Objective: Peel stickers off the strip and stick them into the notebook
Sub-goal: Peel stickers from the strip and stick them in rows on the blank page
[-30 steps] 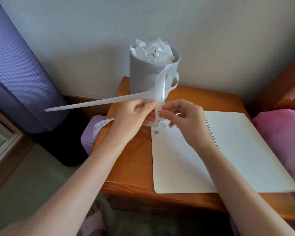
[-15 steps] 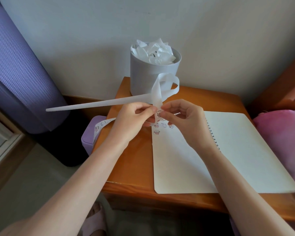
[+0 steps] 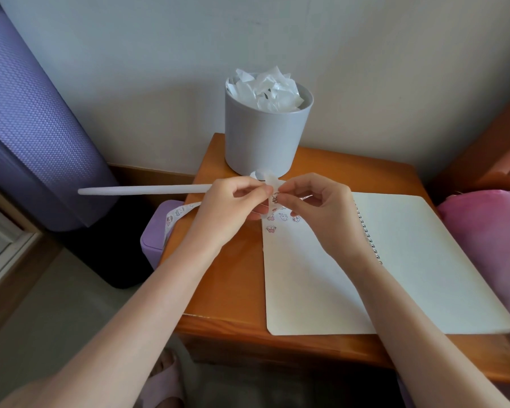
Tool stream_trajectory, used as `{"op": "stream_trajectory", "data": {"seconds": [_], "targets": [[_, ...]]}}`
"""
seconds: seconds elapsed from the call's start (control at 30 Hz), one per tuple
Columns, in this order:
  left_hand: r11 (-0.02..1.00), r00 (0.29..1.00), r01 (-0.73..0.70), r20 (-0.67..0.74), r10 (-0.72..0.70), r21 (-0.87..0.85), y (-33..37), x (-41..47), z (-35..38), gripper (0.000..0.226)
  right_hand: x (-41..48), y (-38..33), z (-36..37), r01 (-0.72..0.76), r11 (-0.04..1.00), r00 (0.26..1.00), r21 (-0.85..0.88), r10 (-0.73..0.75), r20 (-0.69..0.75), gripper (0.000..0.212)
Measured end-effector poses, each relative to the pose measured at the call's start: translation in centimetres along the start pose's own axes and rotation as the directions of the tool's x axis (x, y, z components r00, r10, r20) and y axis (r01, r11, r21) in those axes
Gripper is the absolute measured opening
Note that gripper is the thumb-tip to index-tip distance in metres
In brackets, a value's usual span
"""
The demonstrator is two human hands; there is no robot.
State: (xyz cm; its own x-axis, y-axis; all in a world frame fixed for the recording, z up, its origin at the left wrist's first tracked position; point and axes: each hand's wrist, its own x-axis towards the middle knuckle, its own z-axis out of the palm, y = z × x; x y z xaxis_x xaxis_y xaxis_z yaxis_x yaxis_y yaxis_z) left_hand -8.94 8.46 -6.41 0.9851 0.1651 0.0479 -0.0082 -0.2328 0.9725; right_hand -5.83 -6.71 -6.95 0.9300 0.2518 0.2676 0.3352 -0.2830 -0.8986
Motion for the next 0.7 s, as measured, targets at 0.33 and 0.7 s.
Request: {"op": "stream_trajectory", "data": {"seconds": [0.33,0.7], "targets": [[1.000,1.000,-0.008,-0.010,0.008,0.010,0.01,-0.11,0.01,0.008,0.06,0.20,-0.05,0.016,1.000,1.000,-0.021,-0.015,0.026,0.009],[1.000,0.999,0.005,-0.043,-0.004,0.020,-0.20,0.00,0.15,0.006,-0.03,-0.03,-0.24,0.068,0.982,0.997,-0.176,-0.062,0.042,0.009]]}}
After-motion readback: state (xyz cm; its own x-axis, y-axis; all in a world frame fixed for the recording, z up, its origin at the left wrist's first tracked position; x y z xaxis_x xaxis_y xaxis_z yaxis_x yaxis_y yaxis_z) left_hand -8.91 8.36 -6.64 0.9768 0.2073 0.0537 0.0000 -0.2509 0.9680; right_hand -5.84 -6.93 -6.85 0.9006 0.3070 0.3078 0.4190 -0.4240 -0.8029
